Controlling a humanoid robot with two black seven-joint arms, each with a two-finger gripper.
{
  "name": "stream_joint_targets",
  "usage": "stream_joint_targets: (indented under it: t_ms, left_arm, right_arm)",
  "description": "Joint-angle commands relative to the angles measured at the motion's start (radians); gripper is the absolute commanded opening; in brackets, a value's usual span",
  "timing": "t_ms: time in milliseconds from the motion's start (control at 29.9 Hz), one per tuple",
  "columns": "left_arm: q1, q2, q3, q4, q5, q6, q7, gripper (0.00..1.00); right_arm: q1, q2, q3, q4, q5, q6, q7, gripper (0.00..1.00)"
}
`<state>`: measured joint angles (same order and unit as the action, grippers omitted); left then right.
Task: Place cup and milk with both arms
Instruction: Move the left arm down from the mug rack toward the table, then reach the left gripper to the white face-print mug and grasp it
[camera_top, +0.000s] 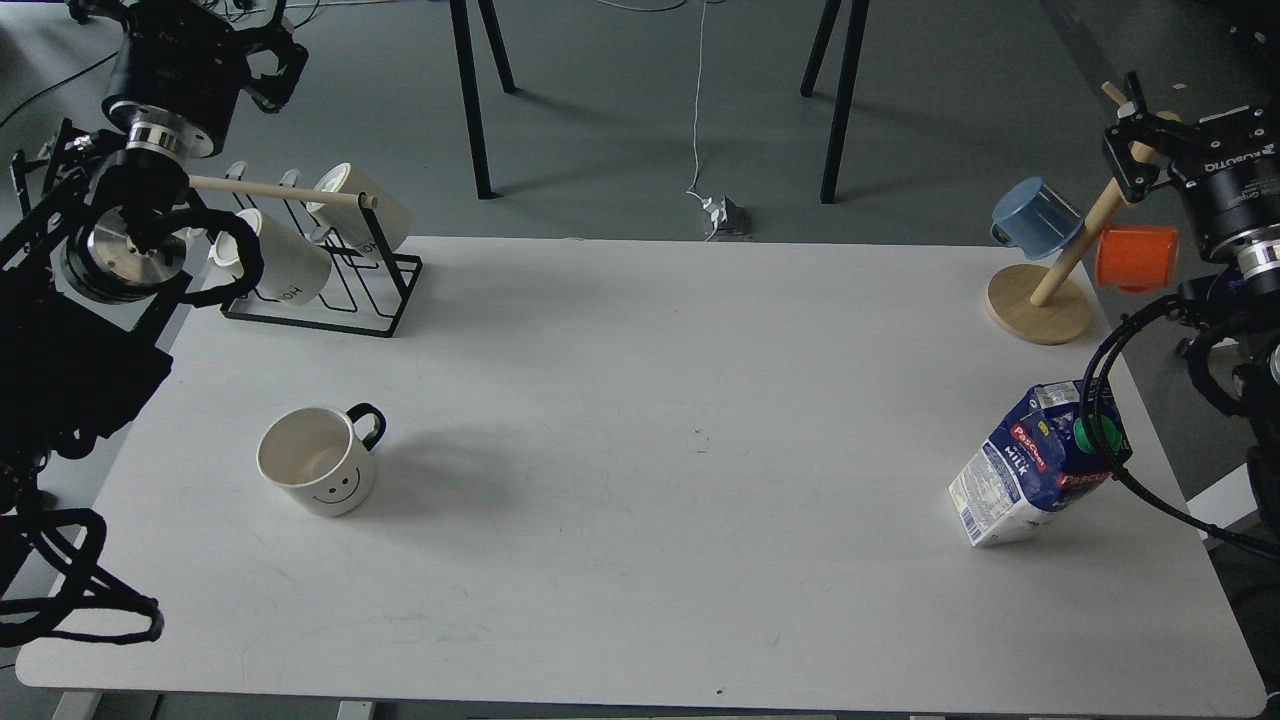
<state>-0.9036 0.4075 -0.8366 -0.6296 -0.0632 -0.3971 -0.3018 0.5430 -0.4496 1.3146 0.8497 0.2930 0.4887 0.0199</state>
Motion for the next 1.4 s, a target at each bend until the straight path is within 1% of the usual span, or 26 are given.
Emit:
stream_joint_targets:
  t_ms: [0,134,234,301,368,401,435,535,568,602,702,836,936,1070,1103,1170,1237,1370]
  left_arm:
    - [0.002,0.004,0.004,-0.019,0.003,0.004,-0.002,1.00]
    - [0.002,0.005,0.004,-0.021,0.003,0.023,0.010,1.00]
    - [0.002,0.034,0.005,-0.021,0.003,0.021,0.015,1.00]
    - [0.009,0.066,0.031,-0.041,0.006,-0.005,0.035,1.00]
    - [0.015,0.123,0.097,-0.077,0.017,-0.054,0.053,1.00]
    - [0.023,0.161,0.135,-0.096,0.029,-0.074,0.053,1.00]
    - [0.031,0.200,0.178,-0.116,0.042,-0.091,0.046,1.00]
    - [0.067,0.318,0.269,-0.168,0.104,-0.092,0.040,1.00]
    - [0.089,0.352,0.287,-0.188,0.141,-0.092,0.033,1.00]
    - [0.115,0.384,0.304,-0.214,0.193,-0.092,0.018,1.00]
    - [0.176,0.489,0.318,-0.316,0.372,-0.092,-0.036,1.00]
    - [0.209,0.674,0.317,-0.497,0.670,-0.092,-0.059,1.00]
    - [0.210,0.735,0.317,-0.564,0.877,-0.092,-0.066,1.00]
    - [0.212,0.729,0.317,-0.570,1.152,-0.092,-0.068,1.00]
    - [0.215,0.722,0.317,-0.570,1.201,-0.069,-0.075,0.99]
    - [0.222,0.696,0.321,-0.561,1.285,0.004,-0.100,0.99]
    - [0.247,0.673,0.355,-0.559,1.370,0.064,-0.117,0.99]
    - [0.259,0.646,0.451,-0.587,1.510,0.170,-0.125,0.99]
  right_arm:
    - [0.000,0.008,-0.005,-0.001,0.000,0.000,0.000,1.00]
    - [0.000,0.011,-0.008,-0.001,0.000,0.000,0.000,1.00]
    - [0.000,0.011,-0.006,-0.001,0.000,0.000,0.000,1.00]
    - [0.000,0.009,-0.006,-0.001,0.000,0.000,0.000,1.00]
    - [0.000,0.011,-0.003,-0.001,0.000,0.000,0.000,1.00]
    - [0.000,0.011,-0.003,-0.001,0.000,0.000,0.000,1.00]
    - [-0.002,0.011,-0.002,-0.001,0.000,0.000,0.000,1.00]
    - [-0.003,0.011,-0.002,-0.001,0.000,0.000,0.000,1.00]
    - [-0.003,0.011,0.000,-0.003,0.000,0.000,0.000,1.00]
    - [-0.005,0.011,0.000,-0.001,0.000,0.000,0.000,1.00]
    - [-0.005,0.015,0.002,-0.003,0.000,0.000,0.002,1.00]
    - [-0.005,0.022,0.002,-0.003,0.000,0.000,0.002,1.00]
    - [-0.005,0.022,0.002,-0.001,0.000,0.000,0.002,1.00]
    - [0.000,0.008,0.002,-0.001,0.000,0.000,0.002,1.00]
    - [0.002,0.006,0.002,-0.001,0.000,0.000,0.002,1.00]
    - [0.006,-0.003,0.002,-0.001,0.000,0.000,0.000,1.00]
    - [0.008,-0.008,0.002,0.000,0.000,0.000,0.000,1.00]
    - [0.008,-0.015,0.000,0.000,0.000,0.000,0.002,1.00]
